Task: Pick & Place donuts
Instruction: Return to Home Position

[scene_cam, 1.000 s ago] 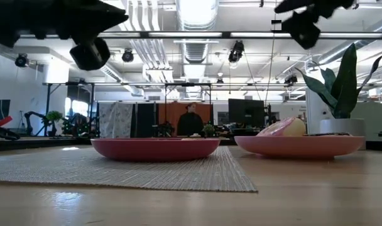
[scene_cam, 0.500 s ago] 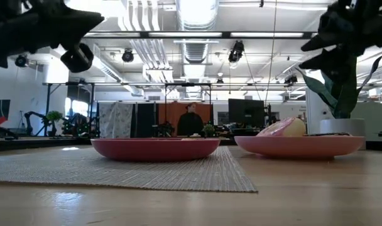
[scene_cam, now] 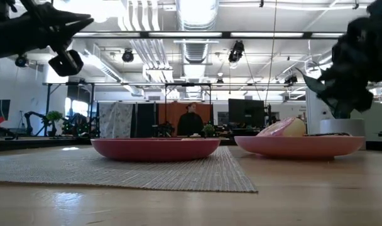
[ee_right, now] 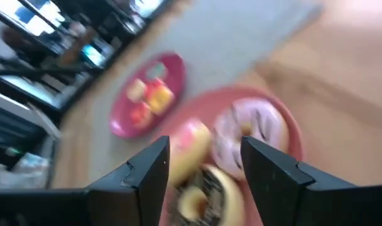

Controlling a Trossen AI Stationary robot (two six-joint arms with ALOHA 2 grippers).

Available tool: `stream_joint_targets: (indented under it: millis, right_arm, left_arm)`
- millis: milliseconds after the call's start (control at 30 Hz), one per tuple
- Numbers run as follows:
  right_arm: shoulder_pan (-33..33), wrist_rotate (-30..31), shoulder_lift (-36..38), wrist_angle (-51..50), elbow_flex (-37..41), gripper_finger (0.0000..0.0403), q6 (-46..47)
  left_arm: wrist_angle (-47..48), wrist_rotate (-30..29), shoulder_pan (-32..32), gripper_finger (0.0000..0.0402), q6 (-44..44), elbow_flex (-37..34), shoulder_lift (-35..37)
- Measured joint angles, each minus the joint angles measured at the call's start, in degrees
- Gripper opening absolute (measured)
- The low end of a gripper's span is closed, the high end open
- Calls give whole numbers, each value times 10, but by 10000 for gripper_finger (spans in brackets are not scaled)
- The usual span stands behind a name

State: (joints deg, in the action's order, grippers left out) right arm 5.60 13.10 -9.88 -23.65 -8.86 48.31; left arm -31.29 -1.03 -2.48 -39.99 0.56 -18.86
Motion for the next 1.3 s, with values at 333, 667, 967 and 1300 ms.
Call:
stream_joint_targets:
  millis: [333, 667, 967, 1300]
  right_arm:
    - [-1, 2, 19, 2, -123, 187, -21]
    - [10, -12, 21, 2, -220, 187, -20]
    - [20, -9, 25, 47, -243, 187, -20]
    - [21, -12, 79, 189, -108, 187, -20]
  left_arm:
    - [32, 0, -1, 0, -22, 0, 26]
    - [66, -1, 42, 0, -22, -1, 109]
    - [70, -1, 123, 0, -22, -1, 179]
    - [73, -1, 128, 0, -22, -2, 188]
